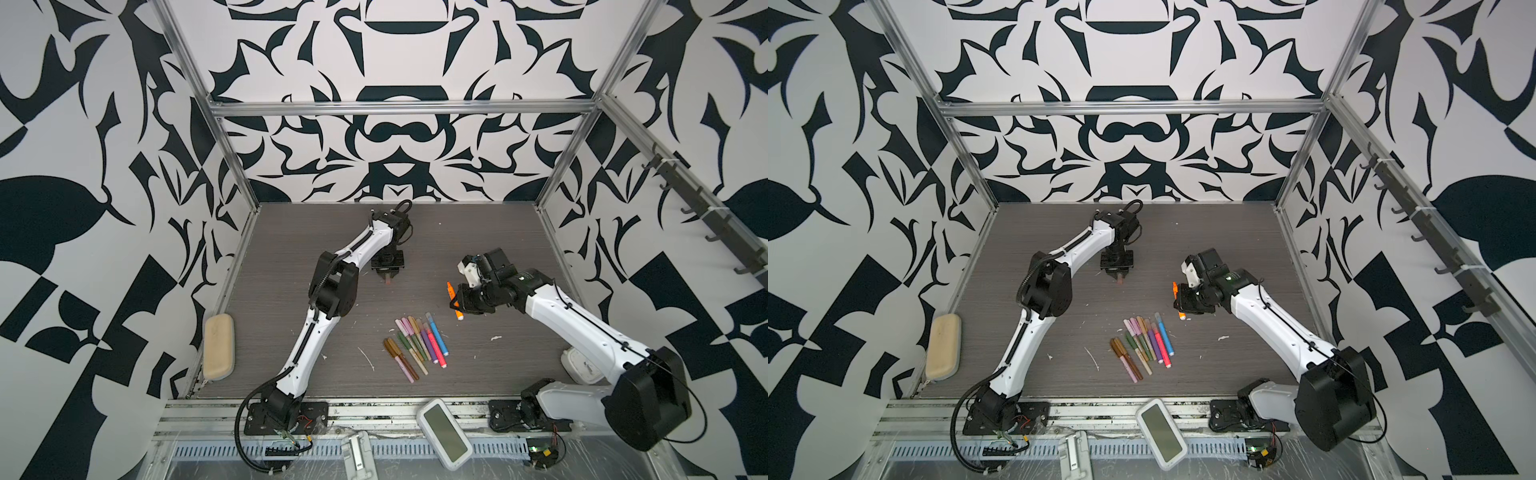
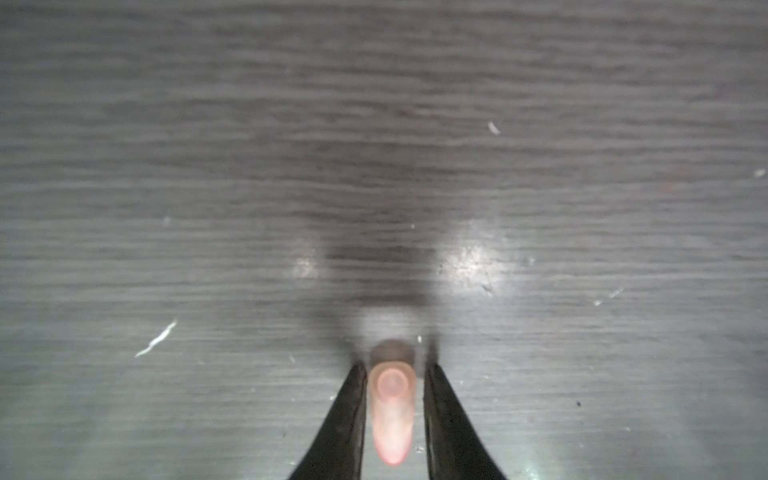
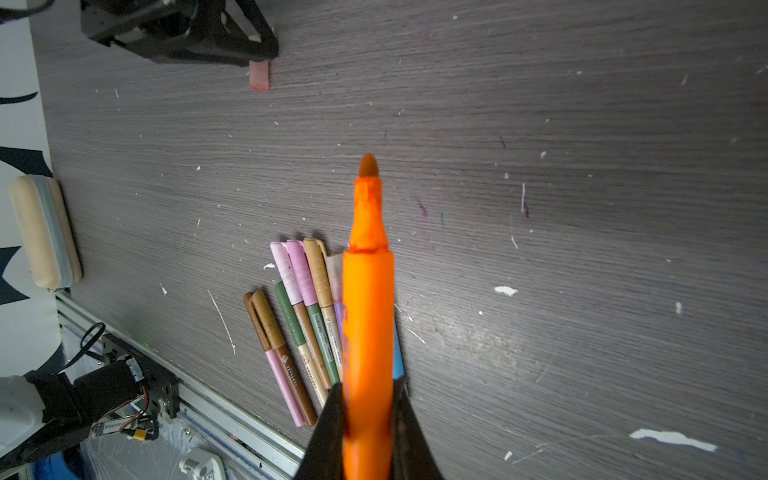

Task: Open the pen caps
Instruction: 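Draw the left gripper back with the cap while the right holds the highlighter, then drop the cap with the left gripper while the right lowers the highlighter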

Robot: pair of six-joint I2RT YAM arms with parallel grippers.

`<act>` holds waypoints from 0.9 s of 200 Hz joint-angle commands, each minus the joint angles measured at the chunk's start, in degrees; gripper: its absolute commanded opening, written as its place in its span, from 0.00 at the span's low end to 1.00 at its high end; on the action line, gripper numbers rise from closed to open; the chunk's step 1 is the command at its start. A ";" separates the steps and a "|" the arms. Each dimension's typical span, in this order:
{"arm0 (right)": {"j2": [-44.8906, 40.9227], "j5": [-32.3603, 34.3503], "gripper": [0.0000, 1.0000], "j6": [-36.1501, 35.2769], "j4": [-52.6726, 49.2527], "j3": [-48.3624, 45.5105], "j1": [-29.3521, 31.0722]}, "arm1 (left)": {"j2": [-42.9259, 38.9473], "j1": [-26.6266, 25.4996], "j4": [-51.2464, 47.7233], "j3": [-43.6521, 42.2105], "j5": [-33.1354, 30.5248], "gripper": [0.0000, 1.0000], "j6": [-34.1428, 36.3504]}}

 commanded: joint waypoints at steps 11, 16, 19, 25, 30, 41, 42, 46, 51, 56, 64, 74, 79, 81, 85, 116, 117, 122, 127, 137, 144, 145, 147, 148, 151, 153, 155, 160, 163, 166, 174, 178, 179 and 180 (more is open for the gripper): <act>0.17 -1.15 0.00 -0.43 1.01 2.32 -0.21 | 1.70 -0.13 -3.69 -1.79 -1.08 0.29 -0.03; 0.29 -1.19 0.00 -0.59 1.01 2.40 -0.29 | 1.70 -0.12 -3.79 -1.55 -1.00 0.29 -0.07; 0.37 -1.17 0.00 -0.59 1.01 2.41 -0.32 | 1.77 -0.12 -3.87 -1.26 -1.00 0.29 -0.15; 0.54 -1.28 0.00 -0.72 1.01 2.49 -0.30 | 1.79 -0.12 -4.09 -0.84 -0.88 0.29 -0.23; 0.65 -1.28 0.00 -0.84 1.00 2.58 -0.37 | 1.87 -0.12 -4.23 -0.39 -0.71 0.29 -0.33; 1.20 -1.11 0.00 -1.30 0.97 2.82 -0.46 | 1.72 -0.11 -4.81 1.00 -0.37 0.29 -0.56; 1.24 -1.11 0.00 -1.39 0.99 2.88 -0.51 | 1.67 -0.12 -4.83 1.11 -0.42 0.29 -0.58; 1.62 -0.87 0.00 -1.71 0.93 3.12 -0.56 | 1.51 -0.11 -4.98 1.60 -0.37 0.29 -0.71; 1.86 -0.57 0.00 -2.04 0.77 3.45 -0.63 | 1.02 -0.07 -5.10 2.02 -0.56 0.30 -0.90; 2.66 0.10 0.00 -2.76 0.31 4.12 -0.77 | 0.44 -0.09 -4.93 2.17 -0.87 0.30 -1.24; 3.82 1.14 0.00 -3.57 -0.10 5.19 -0.91 | -0.85 -0.03 -4.62 2.20 -1.30 0.32 -1.84; 5.73 2.41 0.00 -4.80 -0.45 6.93 -1.07 | -2.78 0.12 -4.04 1.80 -1.89 0.32 -2.41; 7.00 2.74 0.00 -5.40 -0.61 7.80 -1.09 | -3.81 0.19 -3.77 1.56 -2.10 0.32 -2.72; 7.45 2.93 0.00 -5.53 -0.69 8.24 -1.09 | -4.18 0.22 -3.66 1.39 -2.18 0.32 -2.82; 8.56 3.13 0.00 -5.89 -0.82 9.08 -1.09 | -5.13 0.36 -3.47 0.93 -2.33 0.32 -3.03; 18.81 7.99 0.00 -3.57 -2.57 17.05 -0.81 | -15.51 0.83 -0.45 -7.01 -5.54 0.32 -5.12; 19.23 8.19 0.00 -3.49 -2.67 17.37 -0.77 | -15.91 0.84 -0.28 -7.38 -5.68 0.32 -5.19; 20.98 9.33 0.00 -3.26 -3.10 18.87 -0.45 | -18.34 0.89 0.95 -9.99 -6.17 0.33 -5.46; 22.63 10.64 0.00 -2.94 -3.54 20.42 -0.03 | -20.87 0.93 2.40 -12.72 -6.53 0.33 -5.86; 25.71 13.30 0.00 -2.80 -3.98 23.33 1.01 | -26.14 1.17 5.71 -18.70 -6.60 0.34 -6.84; 27.71 15.00 0.00 -2.74 -3.99 25.13 1.77 | -30.24 1.36 8.66 -23.46 -6.28 0.34 -7.53; 27.98 15.12 0.00 -2.72 -3.99 25.37 1.83 | -30.75 1.41 9.02 -24.08 -6.18 0.35 -7.63; 28.58 15.56 0.00 -2.71 -3.99 25.86 2.04 | -32.01 1.51 9.90 -25.23 -6.04 0.35 -7.87; 28.90 15.75 0.00 -2.62 -3.99 26.13 2.14 | -32.55 1.53 10.26 -25.85 -6.06 0.35 -8.02; 29.82 16.36 0.00 -2.48 -3.99 26.99 2.46 | -34.15 1.67 11.27 -27.60 -5.90 0.36 -8.27; 30.49 16.66 0.00 -2.36 -3.99 27.54 2.63 | -35.12 1.71 12.09 -28.84 -5.93 0.36 -8.52; 31.14 16.94 0.00 -2.31 -4.06 28.13 2.83 | -36.26 1.72 12.87 -30.00 -5.98 0.36 -8.64; 32.82 17.44 0.00 -1.90 -4.43 29.67 3.22 | -38.70 1.81 14.47 -32.65 -6.18 0.37 -8.92; 33.89 17.63 0.00 -1.60 -4.77 30.53 3.37 | -39.85 1.81 15.23 -34.07 -6.65 0.37 -8.94; 34.98 17.80 0.00 -1.33 -5.17 31.56 3.55 | -41.24 1.81 15.82 -35.17 -6.84 0.38 -8.95; 37.66 18.11 0.00 -0.47 -5.89 34.23 3.97 | -44.41 1.81 16.79 -38.29 -7.85 0.38 -9.04; 38.81 18.14 0.00 -0.07 -6.11 35.81 4.16 | -45.80 1.86 17.01 -39.60 -8.58 0.39 -9.04; 39.03 18.19 0.00 0.02 -6.15 36.16 4.26 | -46.18 1.88 17.06 -39.84 -8.58 0.39 -9.04; 39.27 18.21 0.00 0.15 -6.26 36.46 4.35 | -46.45 1.89 17.04 -40.10 -8.73 0.39 -9.04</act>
